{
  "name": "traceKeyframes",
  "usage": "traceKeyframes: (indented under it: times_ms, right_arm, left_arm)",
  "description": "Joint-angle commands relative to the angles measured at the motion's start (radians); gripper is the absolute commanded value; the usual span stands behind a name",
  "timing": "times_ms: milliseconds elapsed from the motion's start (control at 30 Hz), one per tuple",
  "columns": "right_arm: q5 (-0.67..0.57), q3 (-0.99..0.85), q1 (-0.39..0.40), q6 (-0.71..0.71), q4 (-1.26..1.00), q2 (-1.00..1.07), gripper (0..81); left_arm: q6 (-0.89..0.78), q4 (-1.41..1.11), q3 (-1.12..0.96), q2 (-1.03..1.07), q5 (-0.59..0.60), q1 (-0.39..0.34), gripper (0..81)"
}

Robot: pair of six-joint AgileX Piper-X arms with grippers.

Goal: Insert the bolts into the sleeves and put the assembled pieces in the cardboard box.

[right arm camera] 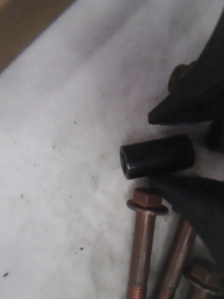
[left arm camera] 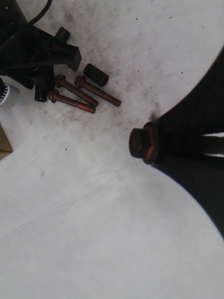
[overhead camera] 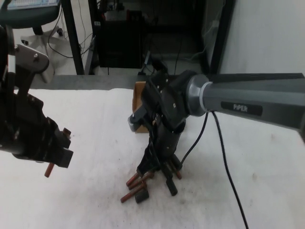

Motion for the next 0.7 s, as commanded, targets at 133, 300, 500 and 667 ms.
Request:
traceKeyframes:
  times_ms: [133,300,500,667]
  right_arm:
    - [-0.008,-0.004,0.002,-0.008,0.000,0.012,34.2]
    - [-0.006,-0.004,0.002,-0.015,-0.021,0.012,20.4]
    - [-0.006,-0.006,0.002,-0.073,-0.035,0.000,0.9]
    - [0.000,-0.006,-0.020,-0.063,-0.018,-0.098,0.8]
  left_arm:
    - [-0.007,-0.011,-0.002,-0.001,0.002,0.003,0.3]
    - [-0.007,-0.011,-0.002,-0.001,0.002,0.003,0.3]
    - [-0.007,-0.011,-0.002,-0.001,0.002,0.003,0.3]
    - [-0.042,-0.038,-0.002,-0.010,0.002,0.003,0.3]
